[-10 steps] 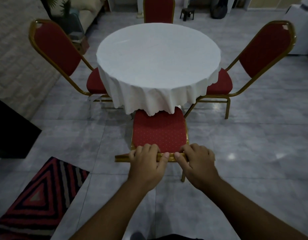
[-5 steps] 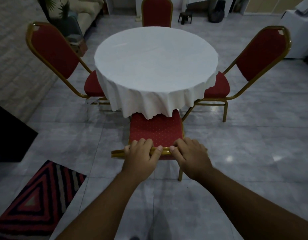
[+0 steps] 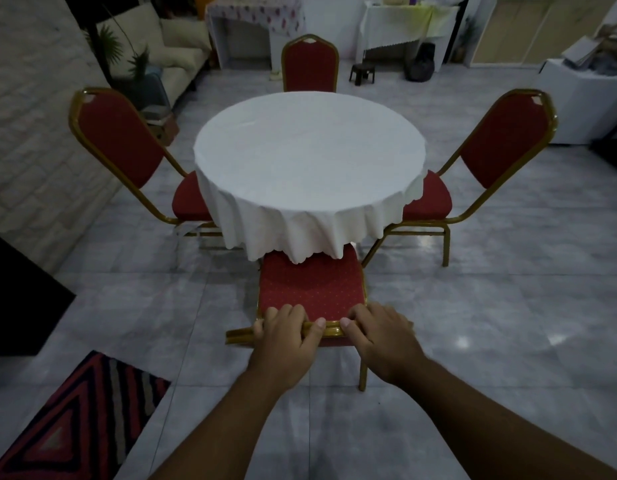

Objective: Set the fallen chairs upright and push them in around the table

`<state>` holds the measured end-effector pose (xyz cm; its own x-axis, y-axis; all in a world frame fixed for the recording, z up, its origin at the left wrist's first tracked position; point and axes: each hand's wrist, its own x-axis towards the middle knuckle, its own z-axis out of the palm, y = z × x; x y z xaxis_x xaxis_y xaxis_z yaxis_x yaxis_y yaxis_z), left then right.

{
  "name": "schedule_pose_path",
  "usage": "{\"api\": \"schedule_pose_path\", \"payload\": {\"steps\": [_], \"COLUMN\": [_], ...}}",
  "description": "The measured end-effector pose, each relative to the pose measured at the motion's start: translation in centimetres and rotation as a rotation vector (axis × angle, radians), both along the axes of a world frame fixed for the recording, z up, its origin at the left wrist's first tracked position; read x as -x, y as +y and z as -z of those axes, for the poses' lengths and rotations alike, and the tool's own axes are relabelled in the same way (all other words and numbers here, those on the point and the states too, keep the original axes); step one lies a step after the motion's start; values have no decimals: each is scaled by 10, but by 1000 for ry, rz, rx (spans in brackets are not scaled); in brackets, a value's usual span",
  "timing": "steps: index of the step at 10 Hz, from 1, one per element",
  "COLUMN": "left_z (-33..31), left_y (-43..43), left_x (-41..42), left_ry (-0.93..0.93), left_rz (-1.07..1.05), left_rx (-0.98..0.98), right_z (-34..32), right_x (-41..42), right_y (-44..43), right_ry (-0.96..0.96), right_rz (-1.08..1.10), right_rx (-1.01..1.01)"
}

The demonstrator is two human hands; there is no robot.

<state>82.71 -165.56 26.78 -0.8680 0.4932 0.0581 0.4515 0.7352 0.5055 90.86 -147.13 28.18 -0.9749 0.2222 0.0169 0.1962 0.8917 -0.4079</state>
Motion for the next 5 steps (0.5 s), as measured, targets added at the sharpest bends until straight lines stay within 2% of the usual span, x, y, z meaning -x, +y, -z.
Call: {"api": "schedule_pose_path", "payload": {"steps": [1, 2, 3, 4, 5], "left_z": [-2, -18, -50, -100, -169], "left_y": [-1, 1, -1, 2, 10], "left_x": [1, 12, 37, 82, 119], "left_ry": [-36, -111, -146, -164, -77], "left_rz": [14, 28, 30, -26, -45], "left_rx": [24, 62, 81, 12, 4], "right_z": [-4, -14, -34, -81, -144], "right_x": [1, 10, 25, 56, 89], "right_y": [0, 4, 10, 22, 46], "right_ry": [-53, -171, -250, -115, -8], "right_rz": [-11, -34, -26, 42, 74], "right_rx": [-10, 49, 21, -48, -160]}}
